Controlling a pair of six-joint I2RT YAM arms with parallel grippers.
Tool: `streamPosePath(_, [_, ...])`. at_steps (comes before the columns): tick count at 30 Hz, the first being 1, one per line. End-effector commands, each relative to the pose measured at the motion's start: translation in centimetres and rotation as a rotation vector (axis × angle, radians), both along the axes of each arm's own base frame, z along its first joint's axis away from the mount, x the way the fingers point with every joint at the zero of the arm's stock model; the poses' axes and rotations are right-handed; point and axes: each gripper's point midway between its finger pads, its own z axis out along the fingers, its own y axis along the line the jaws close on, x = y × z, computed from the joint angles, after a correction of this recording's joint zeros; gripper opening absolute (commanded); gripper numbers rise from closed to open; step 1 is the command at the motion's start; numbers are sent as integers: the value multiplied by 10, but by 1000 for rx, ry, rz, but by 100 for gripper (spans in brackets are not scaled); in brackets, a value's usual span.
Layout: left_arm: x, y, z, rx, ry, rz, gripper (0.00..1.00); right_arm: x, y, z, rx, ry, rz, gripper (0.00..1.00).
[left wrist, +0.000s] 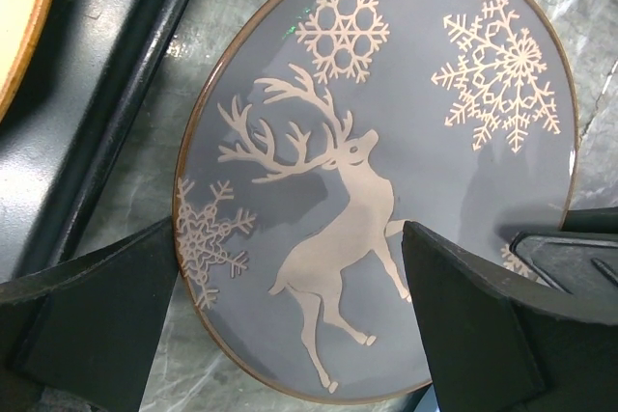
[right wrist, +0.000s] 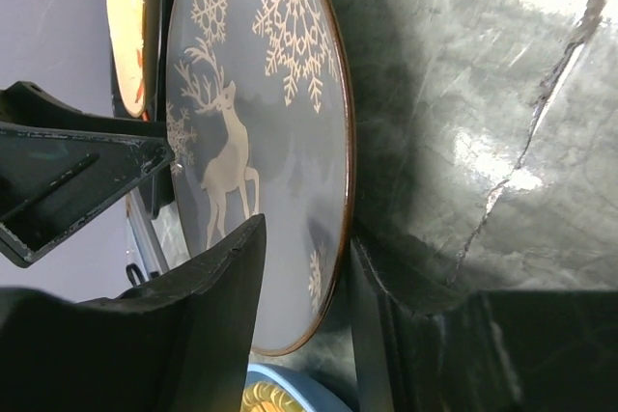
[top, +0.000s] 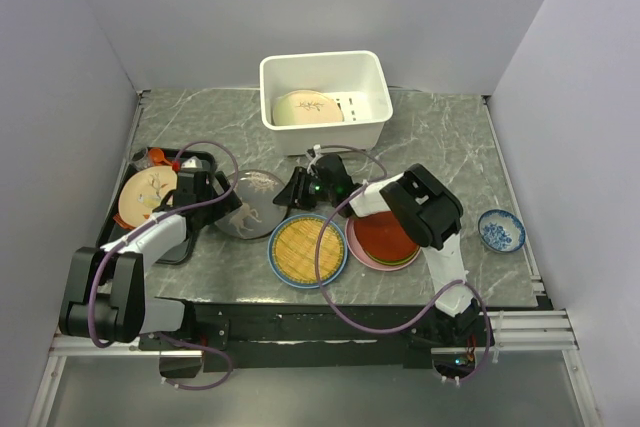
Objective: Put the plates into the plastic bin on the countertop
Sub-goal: Pick up the plate at the center of the board.
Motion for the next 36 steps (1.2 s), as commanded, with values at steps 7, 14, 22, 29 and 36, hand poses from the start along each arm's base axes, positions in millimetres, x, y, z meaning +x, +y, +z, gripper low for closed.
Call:
streamPosePath(7, [5, -11, 6, -23, -36, -39, 99, -5, 17, 9, 57, -8, 31, 21])
streamPosePath(14, [4, -12, 8, -22, -41, -43, 99, -8, 19, 20, 95, -11, 43, 0])
streamPosePath(22, [6, -8, 33, -14, -115, -20, 99, -8, 18, 36, 125, -31, 33, 0])
streamPosePath(29, [3, 4, 48, 21, -147, 28, 99, -7, 14, 45, 141, -39, 1, 0])
streamPosePath(36, [1, 8, 57, 28, -164, 48, 99, -5, 12, 61, 167, -62, -11, 0])
